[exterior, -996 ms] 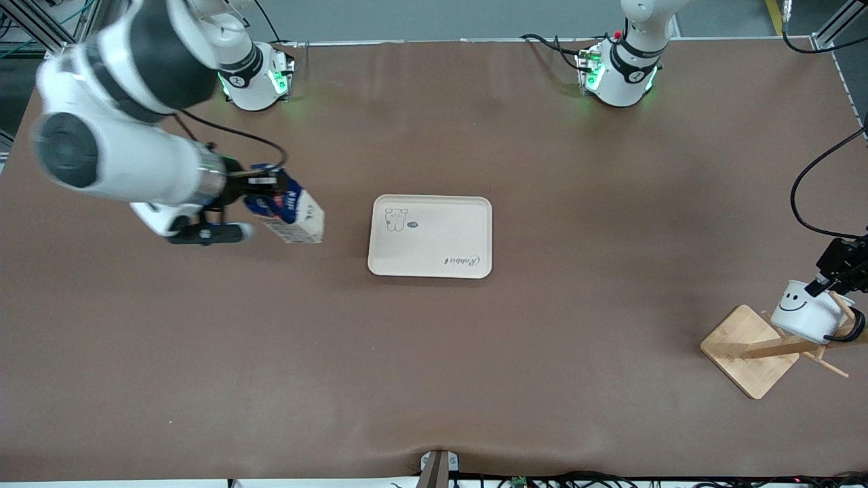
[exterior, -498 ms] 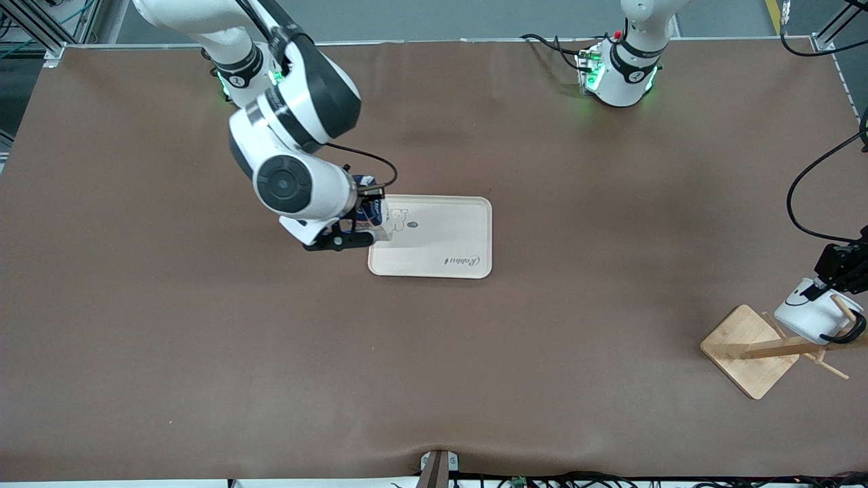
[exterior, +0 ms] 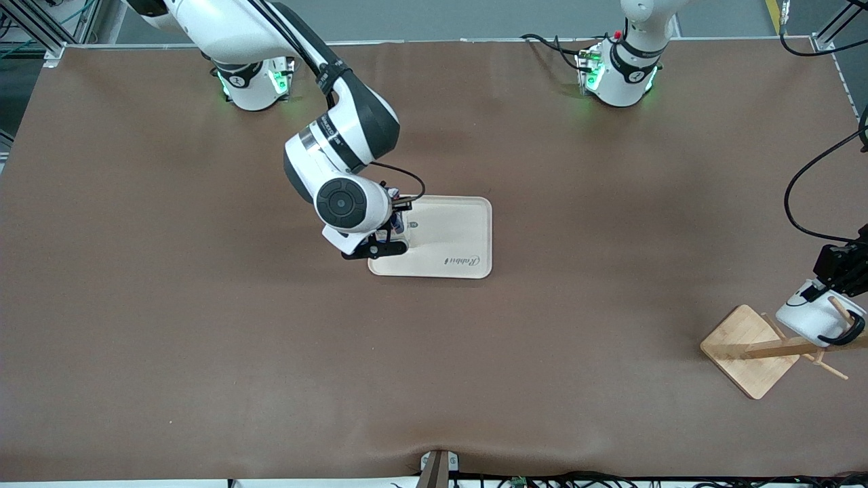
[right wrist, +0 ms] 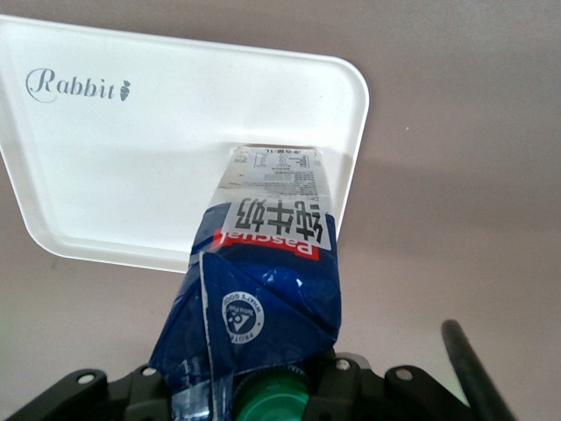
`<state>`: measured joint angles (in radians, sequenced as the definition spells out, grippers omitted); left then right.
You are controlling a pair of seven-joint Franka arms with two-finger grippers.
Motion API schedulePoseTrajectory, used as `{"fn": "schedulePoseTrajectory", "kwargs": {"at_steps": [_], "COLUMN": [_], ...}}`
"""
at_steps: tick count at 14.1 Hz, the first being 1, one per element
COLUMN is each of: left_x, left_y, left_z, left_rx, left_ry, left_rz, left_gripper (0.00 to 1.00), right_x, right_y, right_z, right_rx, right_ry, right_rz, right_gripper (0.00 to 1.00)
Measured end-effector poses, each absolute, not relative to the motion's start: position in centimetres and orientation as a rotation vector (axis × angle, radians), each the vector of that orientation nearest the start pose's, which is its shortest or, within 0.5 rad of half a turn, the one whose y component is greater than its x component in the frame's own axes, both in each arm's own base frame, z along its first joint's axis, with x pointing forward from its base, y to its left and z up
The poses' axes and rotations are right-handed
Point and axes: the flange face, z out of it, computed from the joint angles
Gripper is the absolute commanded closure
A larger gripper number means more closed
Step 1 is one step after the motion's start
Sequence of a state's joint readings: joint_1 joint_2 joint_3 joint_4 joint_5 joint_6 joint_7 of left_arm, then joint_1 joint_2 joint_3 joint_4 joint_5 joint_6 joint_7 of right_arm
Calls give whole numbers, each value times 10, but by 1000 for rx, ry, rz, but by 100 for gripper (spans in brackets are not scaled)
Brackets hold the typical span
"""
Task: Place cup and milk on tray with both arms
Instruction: 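Carry the carton onto the tray while the left gripper lifts the mug off, then release the carton on the tray while the left gripper carries the mug over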
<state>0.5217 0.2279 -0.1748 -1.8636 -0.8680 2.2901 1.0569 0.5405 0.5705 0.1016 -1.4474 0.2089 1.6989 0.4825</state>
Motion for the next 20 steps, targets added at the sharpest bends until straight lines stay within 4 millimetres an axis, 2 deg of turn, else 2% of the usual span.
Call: {"fn": "schedulePoseTrajectory", "kwargs": {"at_steps": [1, 2, 3, 4, 5, 10, 13, 15, 17, 18, 20], "left_x": [602, 600, 597, 593, 587, 560, 559, 564, 570, 572, 573], "left_y": [204, 202, 197, 191, 184, 152, 108, 61, 4, -26, -78], "left_z": [427, 430, 434, 438, 443, 471, 492, 498, 505, 508, 506], "left_rx": [-3394, -3395, -3408, -3434, -3469, -3562, -3559, -3516, -3443, -3409, -3360], "left_ry": [300, 295, 277, 253, 234, 83, -40, -132, -218, -253, -312], "left_rz": [-1077, -1052, -1025, -997, -967, -692, -545, -405, -301, -270, -215], "left_gripper": [100, 100, 100, 100, 100, 100, 100, 100, 100, 100, 100], "right_x": [533, 532, 531, 532, 532, 533, 534, 534, 539, 547, 570], "right_y": [411, 414, 419, 423, 425, 426, 438, 438, 427, 416, 382], "right_z": [337, 334, 331, 328, 328, 330, 359, 388, 421, 441, 471], "right_rx": [-3027, -3029, -3029, -3028, -3030, -3066, -3047, -3049, -3061, -3061, -3055], "right_ry": [-143, -150, -156, -160, -164, -196, -221, -212, -194, -170, -91], "right_rz": [624, 621, 599, 573, 557, 508, 433, 426, 450, 439, 413], "right_gripper": [79, 52, 39, 14, 0, 0, 0, 0, 0, 0, 0]}}
